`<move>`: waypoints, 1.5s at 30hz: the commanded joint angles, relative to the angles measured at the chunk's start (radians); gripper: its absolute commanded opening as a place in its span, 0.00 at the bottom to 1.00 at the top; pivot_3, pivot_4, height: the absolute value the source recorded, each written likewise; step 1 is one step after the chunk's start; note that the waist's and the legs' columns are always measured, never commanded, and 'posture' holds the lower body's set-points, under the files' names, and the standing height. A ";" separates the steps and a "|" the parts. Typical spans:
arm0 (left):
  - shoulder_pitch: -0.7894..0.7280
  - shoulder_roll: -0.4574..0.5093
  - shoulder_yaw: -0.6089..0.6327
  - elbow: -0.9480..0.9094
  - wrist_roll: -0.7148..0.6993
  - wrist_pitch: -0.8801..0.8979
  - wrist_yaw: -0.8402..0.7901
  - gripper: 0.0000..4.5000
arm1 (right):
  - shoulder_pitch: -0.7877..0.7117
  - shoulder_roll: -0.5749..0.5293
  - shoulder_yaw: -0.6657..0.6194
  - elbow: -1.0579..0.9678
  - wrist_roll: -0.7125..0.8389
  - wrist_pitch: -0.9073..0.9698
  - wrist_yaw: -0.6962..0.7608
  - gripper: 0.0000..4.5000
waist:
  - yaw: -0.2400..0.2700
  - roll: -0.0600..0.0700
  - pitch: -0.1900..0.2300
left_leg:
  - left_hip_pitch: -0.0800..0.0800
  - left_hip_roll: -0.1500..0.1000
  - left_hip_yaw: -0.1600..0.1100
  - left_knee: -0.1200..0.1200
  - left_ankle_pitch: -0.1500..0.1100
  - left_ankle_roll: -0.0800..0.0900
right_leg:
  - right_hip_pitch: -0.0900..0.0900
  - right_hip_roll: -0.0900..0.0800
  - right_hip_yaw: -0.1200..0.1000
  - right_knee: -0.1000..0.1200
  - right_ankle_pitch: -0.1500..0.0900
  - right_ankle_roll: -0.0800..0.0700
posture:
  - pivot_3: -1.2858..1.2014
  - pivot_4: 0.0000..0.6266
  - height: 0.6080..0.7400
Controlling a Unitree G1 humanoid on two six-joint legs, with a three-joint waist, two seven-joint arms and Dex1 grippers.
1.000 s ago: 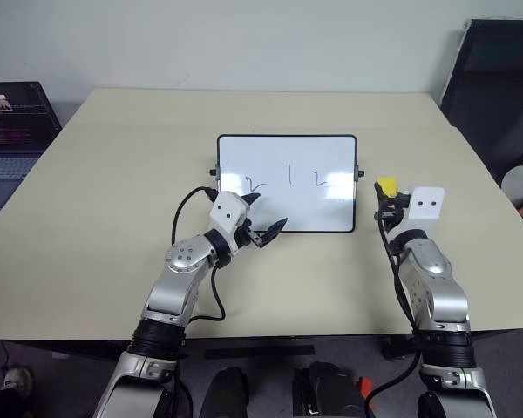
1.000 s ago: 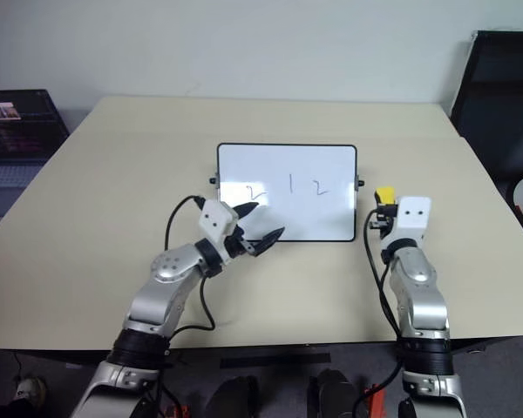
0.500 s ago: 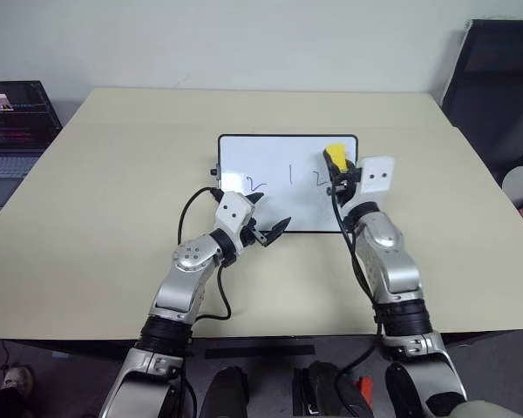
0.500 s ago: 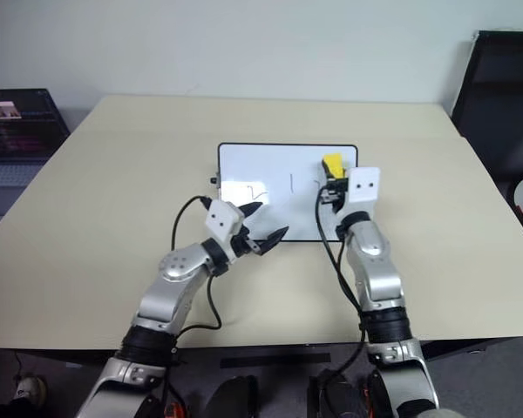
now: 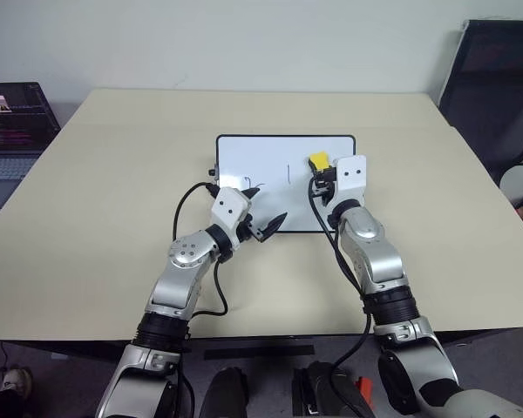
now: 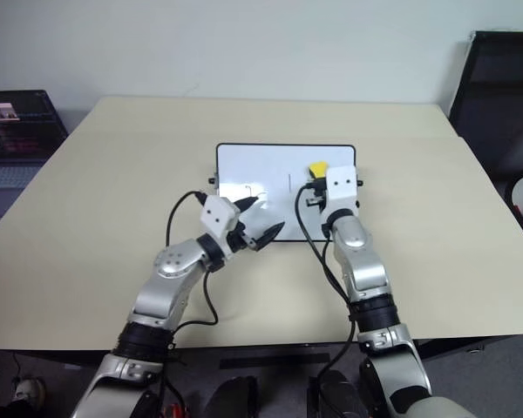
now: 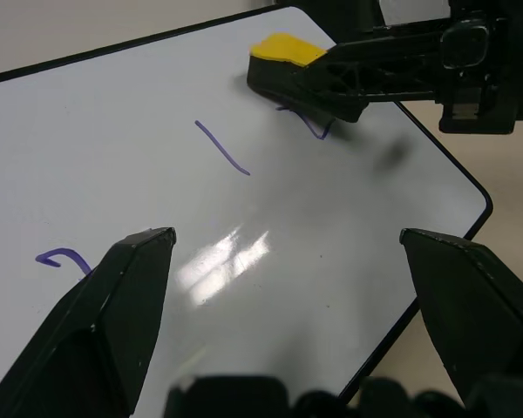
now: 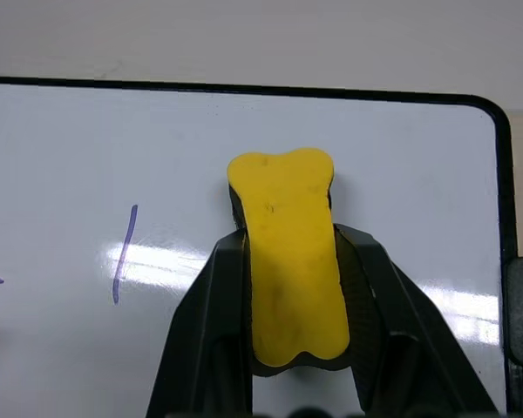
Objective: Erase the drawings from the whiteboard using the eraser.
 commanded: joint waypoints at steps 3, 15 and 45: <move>-0.025 0.014 0.022 -0.003 0.001 -0.036 -0.001 1.00 | 0.099 -0.026 0.017 -0.087 -0.021 0.083 0.013 0.22 | 0.000 0.000 -0.001 | 0.000 0.000 0.000 0.000 0.000 0.000 | 0.000 0.000 0.000 0.000 0.000 0.000 | 0.52 0.24 1.00; 0.002 0.026 0.031 -0.013 0.000 -0.046 0.002 1.00 | 0.303 -0.138 -0.009 -0.304 -0.016 0.216 0.064 0.22 | 0.003 -0.001 -0.001 | 0.001 0.000 0.001 0.002 0.000 0.000 | 0.002 -0.001 0.000 0.000 0.002 0.003 | 0.52 0.24 1.00; 0.029 0.035 0.037 -0.049 0.004 -0.040 0.026 1.00 | 0.190 -0.142 0.062 -0.170 -0.095 0.152 0.106 0.22 | 0.010 -0.001 -0.001 | -0.001 0.001 0.001 0.001 0.000 0.001 | 0.000 -0.002 0.001 -0.002 0.002 0.003 | 0.52 0.24 1.00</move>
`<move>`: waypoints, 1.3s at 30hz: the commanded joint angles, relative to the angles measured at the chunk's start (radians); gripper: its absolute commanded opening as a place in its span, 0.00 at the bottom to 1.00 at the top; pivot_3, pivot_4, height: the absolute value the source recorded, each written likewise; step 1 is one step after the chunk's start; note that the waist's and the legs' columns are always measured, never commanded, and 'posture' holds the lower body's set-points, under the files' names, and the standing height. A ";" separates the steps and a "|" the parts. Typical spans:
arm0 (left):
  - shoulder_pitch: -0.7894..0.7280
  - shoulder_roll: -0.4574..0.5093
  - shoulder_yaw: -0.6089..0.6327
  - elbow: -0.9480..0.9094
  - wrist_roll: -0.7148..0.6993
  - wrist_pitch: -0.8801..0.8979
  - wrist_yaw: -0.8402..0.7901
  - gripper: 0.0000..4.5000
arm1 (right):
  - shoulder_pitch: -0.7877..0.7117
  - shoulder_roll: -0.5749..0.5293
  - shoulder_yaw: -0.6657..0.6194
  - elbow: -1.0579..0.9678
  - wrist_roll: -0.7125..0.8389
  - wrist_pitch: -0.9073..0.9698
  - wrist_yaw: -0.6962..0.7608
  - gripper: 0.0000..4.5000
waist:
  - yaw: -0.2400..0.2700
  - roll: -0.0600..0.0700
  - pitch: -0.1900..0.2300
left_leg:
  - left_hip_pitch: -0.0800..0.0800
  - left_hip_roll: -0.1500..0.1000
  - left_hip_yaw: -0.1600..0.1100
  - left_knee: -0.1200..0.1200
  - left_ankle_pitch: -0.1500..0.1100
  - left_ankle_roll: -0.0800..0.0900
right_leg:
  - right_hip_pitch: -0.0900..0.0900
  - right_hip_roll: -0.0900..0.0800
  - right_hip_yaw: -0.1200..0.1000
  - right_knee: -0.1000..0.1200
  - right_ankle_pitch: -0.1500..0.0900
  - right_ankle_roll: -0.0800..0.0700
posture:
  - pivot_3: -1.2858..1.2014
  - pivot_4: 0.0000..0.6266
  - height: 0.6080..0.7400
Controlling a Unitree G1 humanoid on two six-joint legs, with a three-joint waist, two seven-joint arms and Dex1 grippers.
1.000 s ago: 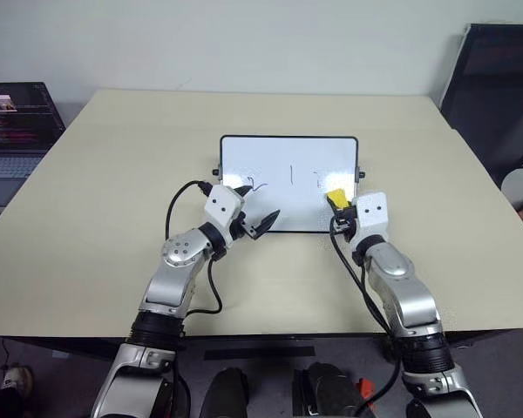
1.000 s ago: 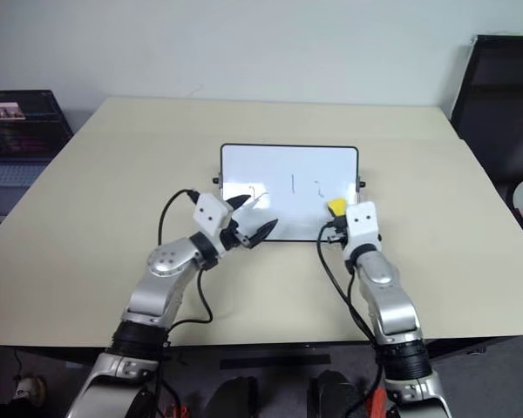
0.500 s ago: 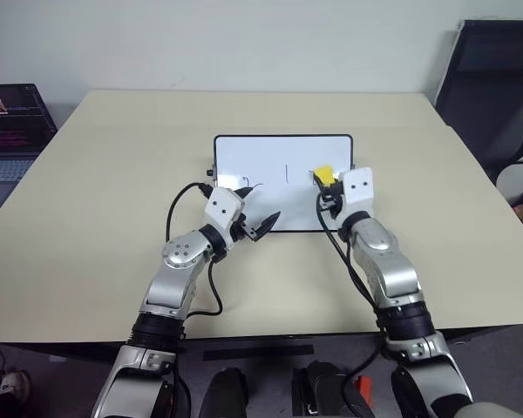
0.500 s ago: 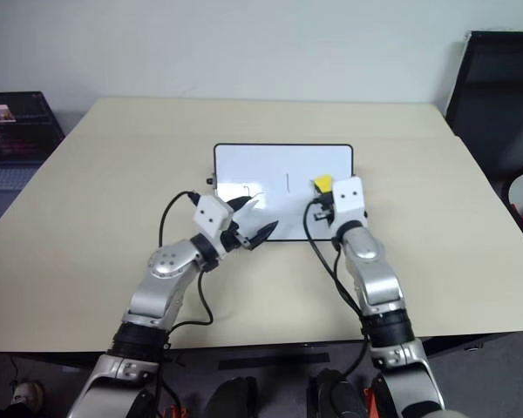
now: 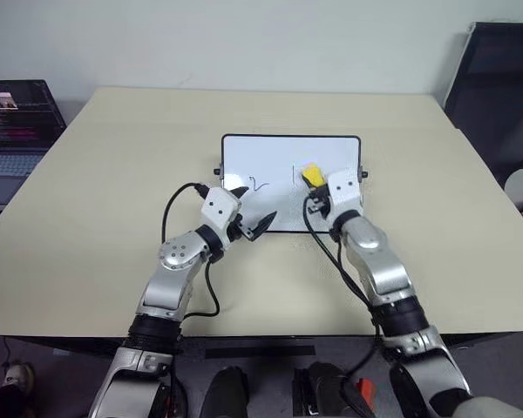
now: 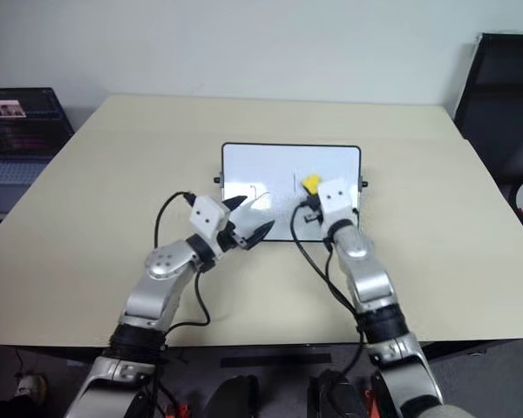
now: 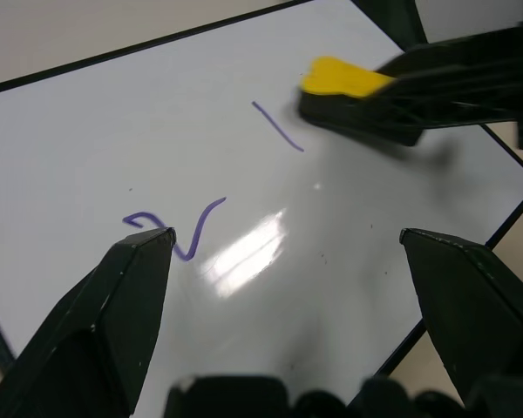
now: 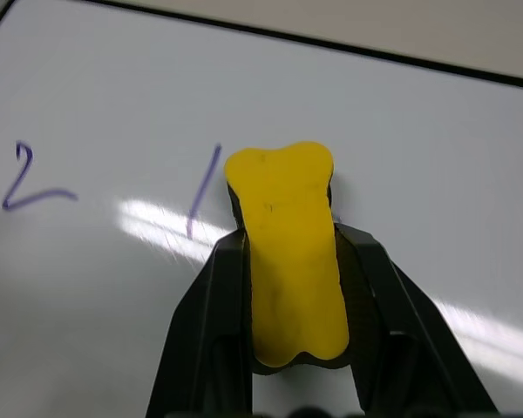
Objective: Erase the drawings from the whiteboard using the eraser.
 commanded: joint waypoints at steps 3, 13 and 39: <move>0.001 0.004 0.013 -0.060 -0.003 -0.002 0.008 1.00 | 0.125 -0.078 -0.034 -0.101 -0.019 0.126 0.018 0.22 | 0.004 -0.001 0.000 | 0.001 0.000 0.000 0.001 0.000 0.000 | 0.001 0.000 0.000 0.000 0.000 0.000 | 0.52 0.24 1.00; -0.021 0.004 0.010 -0.035 -0.003 -0.006 -0.002 1.00 | 0.115 -0.065 -0.027 -0.124 -0.011 0.139 0.012 0.22 | 0.003 -0.001 0.000 | 0.003 -0.001 0.002 0.001 0.001 0.001 | 0.001 0.000 0.000 0.000 0.001 0.001 | 0.52 0.24 1.00; 0.086 0.040 0.062 -0.171 -0.023 0.053 0.009 1.00 | 0.385 -0.149 -0.102 -0.369 0.119 -0.191 0.196 0.22 | 0.000 0.001 0.001 | 0.000 -0.001 0.002 -0.002 -0.002 -0.003 | -0.002 0.001 -0.001 -0.002 -0.001 0.000 | 0.52 0.24 1.00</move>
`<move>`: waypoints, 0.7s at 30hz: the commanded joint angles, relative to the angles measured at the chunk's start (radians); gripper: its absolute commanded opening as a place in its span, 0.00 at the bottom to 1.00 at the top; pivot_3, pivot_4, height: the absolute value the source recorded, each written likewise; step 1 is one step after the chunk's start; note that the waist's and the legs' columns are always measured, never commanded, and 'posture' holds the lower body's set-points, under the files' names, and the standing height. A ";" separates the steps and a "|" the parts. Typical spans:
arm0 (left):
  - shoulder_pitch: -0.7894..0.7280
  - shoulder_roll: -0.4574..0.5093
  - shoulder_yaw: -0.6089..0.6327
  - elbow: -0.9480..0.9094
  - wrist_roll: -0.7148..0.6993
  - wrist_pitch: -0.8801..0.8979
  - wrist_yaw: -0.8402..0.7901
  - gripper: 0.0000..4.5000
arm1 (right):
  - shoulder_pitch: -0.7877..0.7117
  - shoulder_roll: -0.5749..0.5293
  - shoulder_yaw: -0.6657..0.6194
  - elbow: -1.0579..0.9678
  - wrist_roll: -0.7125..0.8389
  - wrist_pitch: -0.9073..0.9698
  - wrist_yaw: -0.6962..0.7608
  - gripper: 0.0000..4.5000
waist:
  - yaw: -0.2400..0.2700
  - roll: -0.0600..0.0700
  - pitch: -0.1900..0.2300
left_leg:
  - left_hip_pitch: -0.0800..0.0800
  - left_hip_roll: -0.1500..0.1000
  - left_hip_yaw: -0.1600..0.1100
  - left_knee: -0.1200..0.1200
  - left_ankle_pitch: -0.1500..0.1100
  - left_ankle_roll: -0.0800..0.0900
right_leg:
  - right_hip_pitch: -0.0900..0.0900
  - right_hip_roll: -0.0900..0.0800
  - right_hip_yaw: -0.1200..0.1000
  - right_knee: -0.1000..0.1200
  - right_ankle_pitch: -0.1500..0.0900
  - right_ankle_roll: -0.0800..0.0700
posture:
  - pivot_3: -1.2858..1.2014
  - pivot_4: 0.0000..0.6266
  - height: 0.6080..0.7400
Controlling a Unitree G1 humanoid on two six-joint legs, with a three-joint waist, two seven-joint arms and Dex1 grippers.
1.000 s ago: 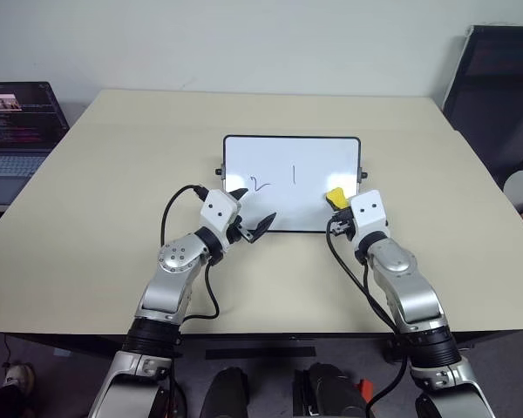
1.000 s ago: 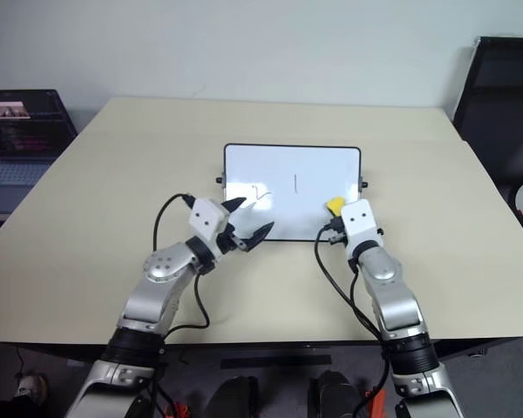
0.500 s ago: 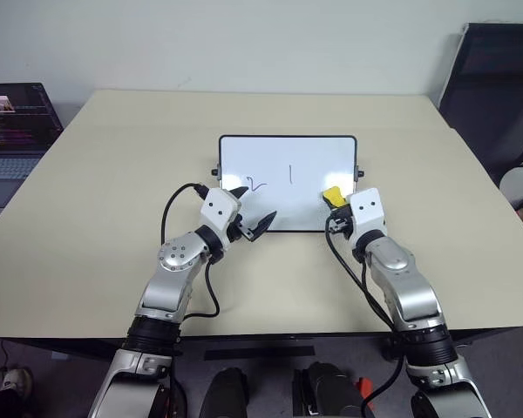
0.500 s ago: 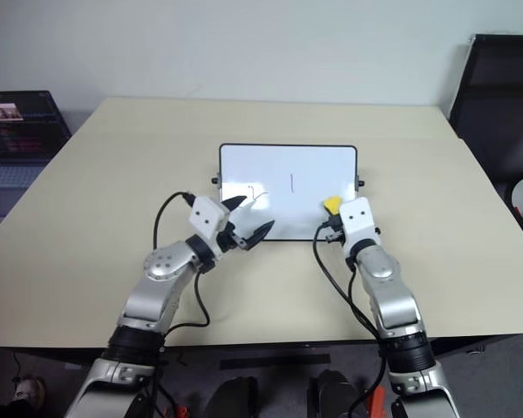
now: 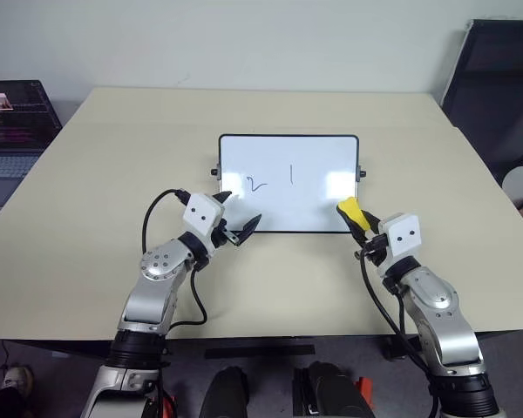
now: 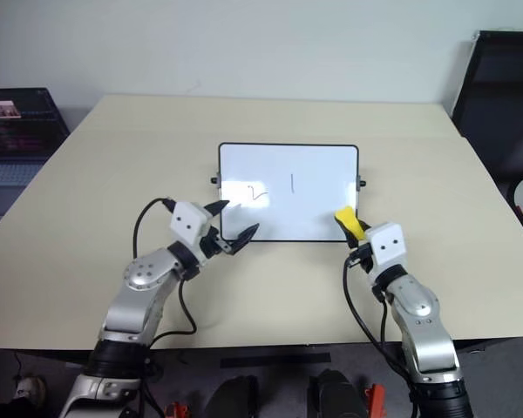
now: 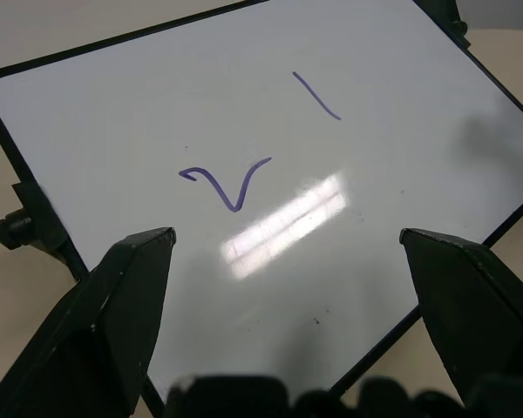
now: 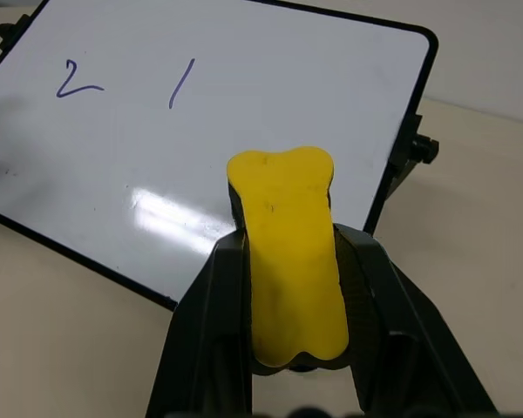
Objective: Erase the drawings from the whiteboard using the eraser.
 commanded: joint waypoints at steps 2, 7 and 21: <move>-0.008 0.000 0.005 -0.045 -0.010 -0.008 0.000 1.00 | -0.019 0.007 0.003 -0.022 -0.008 -0.040 -0.008 0.22 | 0.001 0.000 0.000 | 0.000 0.000 -0.001 0.000 0.000 0.000 | 0.000 0.000 0.000 0.000 0.000 0.000 | 0.52 0.24 1.00; -0.017 -0.005 0.003 -0.041 -0.007 -0.008 0.001 1.00 | -0.084 0.007 0.014 0.014 -0.021 -0.035 -0.003 0.22 | 0.000 0.000 0.000 | 0.000 0.000 0.000 0.000 0.000 0.000 | 0.000 0.000 0.000 0.000 0.000 0.000 | 0.52 0.24 1.00; -0.027 -0.002 0.000 -0.044 0.005 -0.013 0.002 1.00 | -0.532 0.215 0.151 0.514 -0.115 -0.100 -0.069 0.22 | -0.004 0.000 0.000 | -0.001 0.000 0.000 0.000 0.000 0.000 | 0.000 0.000 0.000 0.000 0.000 -0.001 | 0.52 0.24 1.00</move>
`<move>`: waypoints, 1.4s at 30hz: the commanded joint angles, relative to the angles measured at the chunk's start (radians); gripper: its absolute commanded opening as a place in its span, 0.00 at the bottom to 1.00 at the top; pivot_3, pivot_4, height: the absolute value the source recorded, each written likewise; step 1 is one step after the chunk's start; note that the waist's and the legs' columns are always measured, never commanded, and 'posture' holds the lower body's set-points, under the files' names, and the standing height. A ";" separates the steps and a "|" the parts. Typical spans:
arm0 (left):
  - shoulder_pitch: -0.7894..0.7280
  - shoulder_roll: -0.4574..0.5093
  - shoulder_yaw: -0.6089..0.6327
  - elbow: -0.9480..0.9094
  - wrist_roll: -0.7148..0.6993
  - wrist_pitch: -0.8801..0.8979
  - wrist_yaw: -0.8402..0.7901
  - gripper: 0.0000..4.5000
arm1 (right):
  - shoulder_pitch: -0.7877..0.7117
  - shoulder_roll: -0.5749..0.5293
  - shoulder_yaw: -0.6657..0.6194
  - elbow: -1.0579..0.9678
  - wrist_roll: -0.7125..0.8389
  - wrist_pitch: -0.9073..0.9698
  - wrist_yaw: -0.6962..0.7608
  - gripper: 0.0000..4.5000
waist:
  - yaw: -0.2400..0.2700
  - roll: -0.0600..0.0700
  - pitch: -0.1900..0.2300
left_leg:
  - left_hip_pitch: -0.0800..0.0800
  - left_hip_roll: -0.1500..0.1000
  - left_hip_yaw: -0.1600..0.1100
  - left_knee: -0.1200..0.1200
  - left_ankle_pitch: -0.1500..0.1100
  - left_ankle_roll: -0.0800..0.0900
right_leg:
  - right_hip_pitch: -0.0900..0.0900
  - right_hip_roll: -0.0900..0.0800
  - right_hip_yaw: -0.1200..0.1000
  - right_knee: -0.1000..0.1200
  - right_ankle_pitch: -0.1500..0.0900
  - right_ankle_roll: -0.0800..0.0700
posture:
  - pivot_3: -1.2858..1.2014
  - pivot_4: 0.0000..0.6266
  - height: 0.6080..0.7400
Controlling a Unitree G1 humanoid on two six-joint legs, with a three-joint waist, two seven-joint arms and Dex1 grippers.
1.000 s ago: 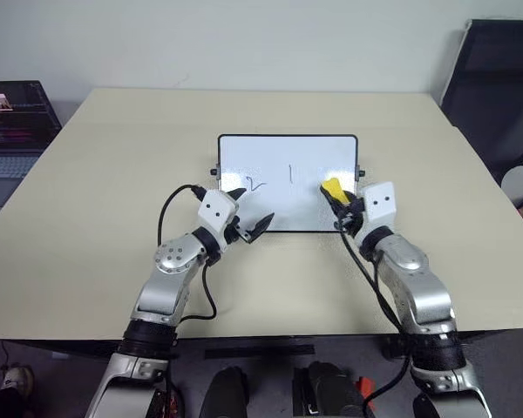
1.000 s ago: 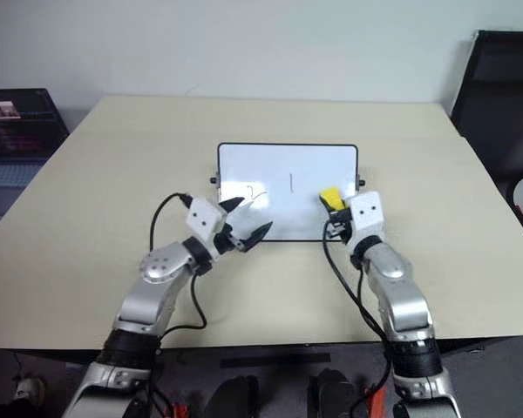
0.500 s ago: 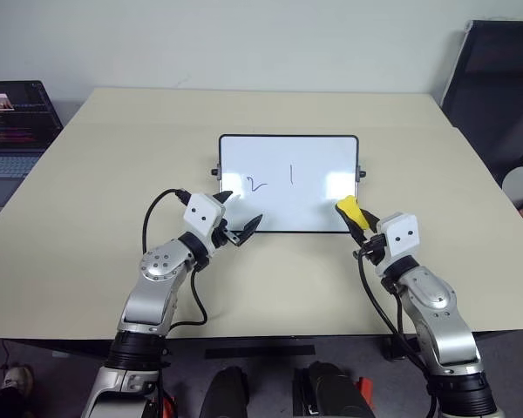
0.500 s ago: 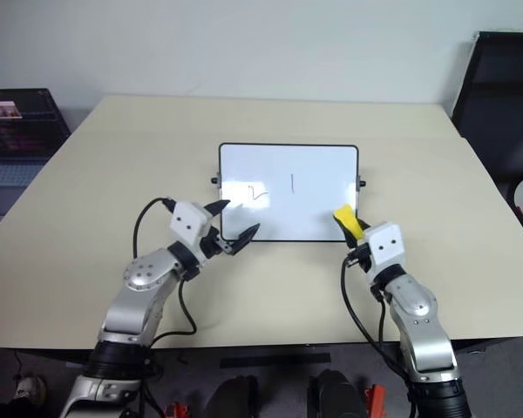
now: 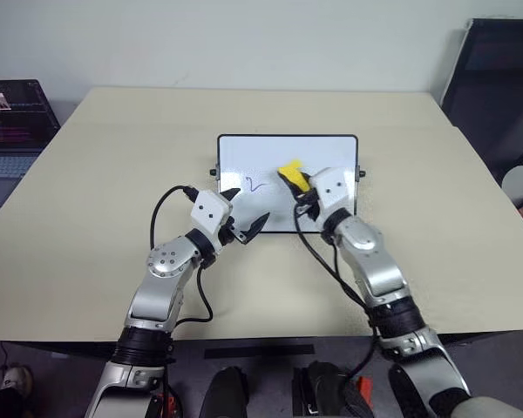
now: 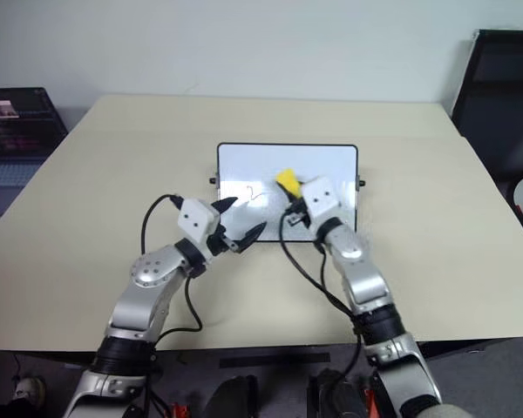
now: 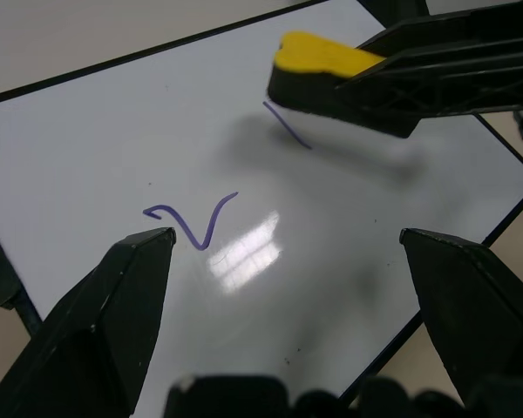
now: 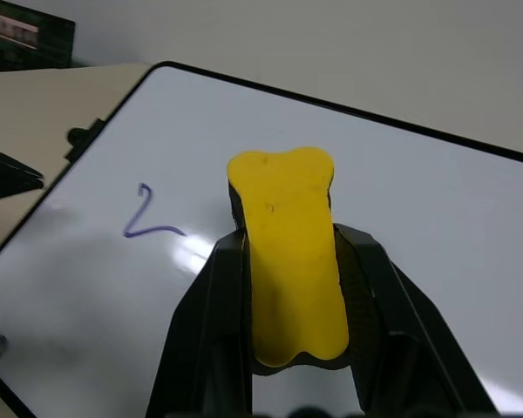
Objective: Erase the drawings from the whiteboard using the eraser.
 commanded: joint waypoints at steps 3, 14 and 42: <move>0.015 0.024 0.029 -0.058 -0.004 -0.008 0.015 1.00 | -0.069 0.009 -0.005 0.077 -0.027 -0.047 -0.021 0.22 | 0.004 0.000 0.000 | -0.001 0.000 -0.001 0.000 0.000 0.000 | 0.000 -0.001 0.000 0.000 0.000 0.000 | 0.52 0.24 1.00; 0.026 0.026 0.026 -0.076 -0.003 -0.002 0.020 1.00 | -0.142 -0.003 -0.036 0.188 -0.057 -0.094 -0.087 0.22 | 0.001 0.000 0.000 | 0.001 0.000 -0.001 0.001 0.000 0.000 | 0.000 0.000 0.000 0.003 0.000 0.000 | 0.52 0.24 1.00; 0.014 0.025 0.030 -0.049 -0.003 -0.007 0.020 1.00 | 0.082 -0.060 0.015 -0.068 -0.084 0.082 -0.030 0.22 | 0.000 0.000 0.000 | 0.004 0.000 -0.001 0.003 0.002 0.002 | 0.003 0.000 0.000 0.004 0.001 0.000 | 0.52 0.24 1.00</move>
